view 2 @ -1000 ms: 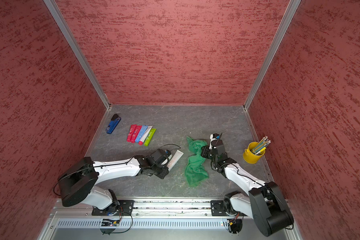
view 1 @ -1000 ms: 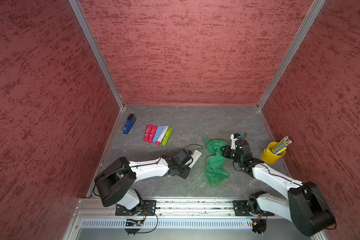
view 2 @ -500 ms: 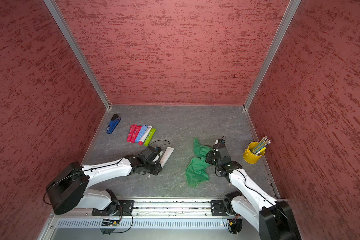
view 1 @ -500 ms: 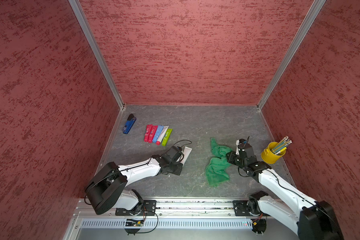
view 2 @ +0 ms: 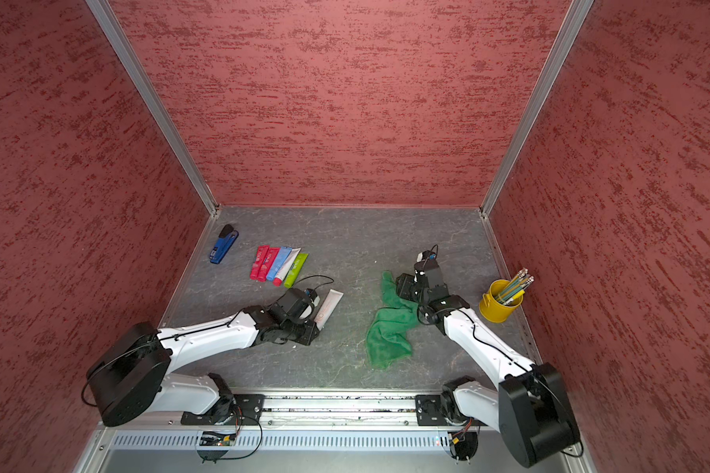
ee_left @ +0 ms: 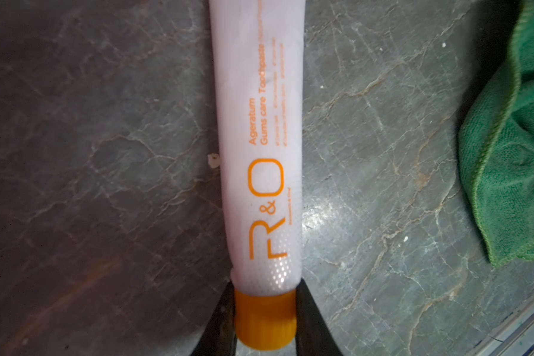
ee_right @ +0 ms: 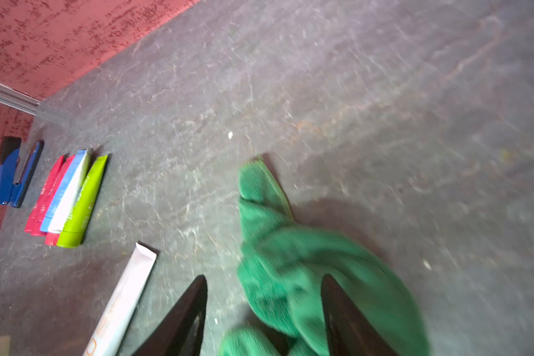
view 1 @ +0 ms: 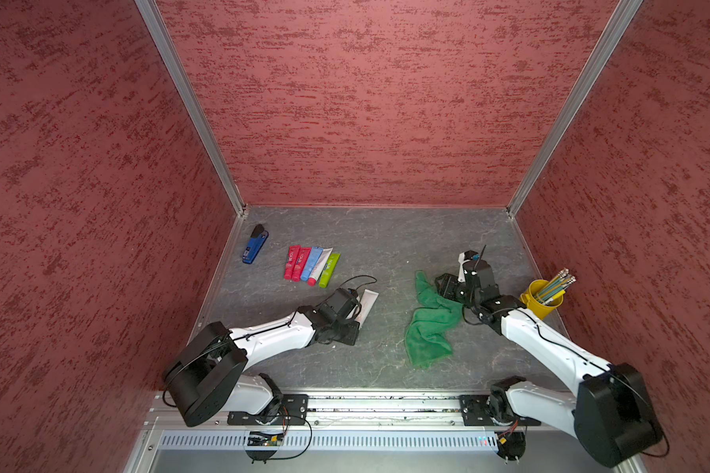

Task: Wipe the surface of the toothpaste tube
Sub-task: Place the cleaning item at the center of the board.

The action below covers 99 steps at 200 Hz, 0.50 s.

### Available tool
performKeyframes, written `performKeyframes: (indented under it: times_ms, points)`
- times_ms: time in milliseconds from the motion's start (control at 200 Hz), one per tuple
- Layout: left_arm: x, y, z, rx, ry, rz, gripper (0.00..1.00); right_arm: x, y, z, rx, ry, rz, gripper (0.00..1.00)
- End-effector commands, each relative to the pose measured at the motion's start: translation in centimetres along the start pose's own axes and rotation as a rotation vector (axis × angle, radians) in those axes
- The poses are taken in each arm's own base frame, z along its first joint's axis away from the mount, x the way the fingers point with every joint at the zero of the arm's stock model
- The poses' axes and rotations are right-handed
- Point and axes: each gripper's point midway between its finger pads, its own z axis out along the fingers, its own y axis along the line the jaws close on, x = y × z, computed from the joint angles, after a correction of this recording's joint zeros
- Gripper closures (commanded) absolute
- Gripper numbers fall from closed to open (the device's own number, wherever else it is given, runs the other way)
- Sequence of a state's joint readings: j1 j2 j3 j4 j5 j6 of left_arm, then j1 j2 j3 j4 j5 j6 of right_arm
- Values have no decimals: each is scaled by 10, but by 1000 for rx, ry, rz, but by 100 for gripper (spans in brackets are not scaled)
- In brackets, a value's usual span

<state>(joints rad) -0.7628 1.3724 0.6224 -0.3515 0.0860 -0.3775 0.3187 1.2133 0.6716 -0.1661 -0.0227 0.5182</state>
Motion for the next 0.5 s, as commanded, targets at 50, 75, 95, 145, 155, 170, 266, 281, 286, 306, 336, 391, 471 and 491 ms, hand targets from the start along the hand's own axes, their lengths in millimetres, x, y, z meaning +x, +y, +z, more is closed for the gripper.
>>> performKeyframes:
  times_ms: [50, 75, 95, 145, 155, 170, 266, 281, 286, 306, 336, 391, 471, 491]
  points:
    - [-21, 12, -4, -44, -40, -55, 100, -41, 25, 14, -49, -99, -54, 43]
    - [-23, 15, -4, -48, -43, -66, 100, -44, 28, 17, -59, -102, -58, 44]
    - [-25, 16, -5, -48, -45, -75, 100, -45, 31, 22, -71, -99, -62, 44]
    - [-30, 21, -6, -49, -52, -94, 100, -46, 40, 35, -105, -77, -67, 45]
    - [-31, 22, -6, -48, -53, -98, 100, -46, 42, 38, -111, -72, -69, 45]
    - [-33, 23, -6, -49, -54, -103, 100, -45, 43, 43, -117, -58, -72, 46]
    - [-46, 29, -7, -56, -60, -127, 100, -32, 51, 78, -155, 34, -87, 50]
    - [-48, 30, -7, -58, -62, -129, 100, -30, 51, 83, -159, 47, -88, 51]
    - [-49, 30, -7, -59, -61, -130, 100, -30, 52, 84, -162, 51, -89, 51]
    - [-51, 31, -7, -61, -62, -134, 100, -27, 53, 90, -173, 68, -88, 52]
    - [-55, 31, -6, -61, -63, -139, 100, -22, 55, 96, -187, 90, -87, 53]
    - [-60, 31, -4, -53, -57, -151, 100, -16, 56, 105, -200, 112, -84, 54]
    - [-66, 32, -1, -51, -48, -170, 100, -5, 51, 110, -193, 138, -81, 57]
    - [-68, 32, 0, -53, -48, -174, 100, -2, 50, 111, -192, 145, -81, 58]
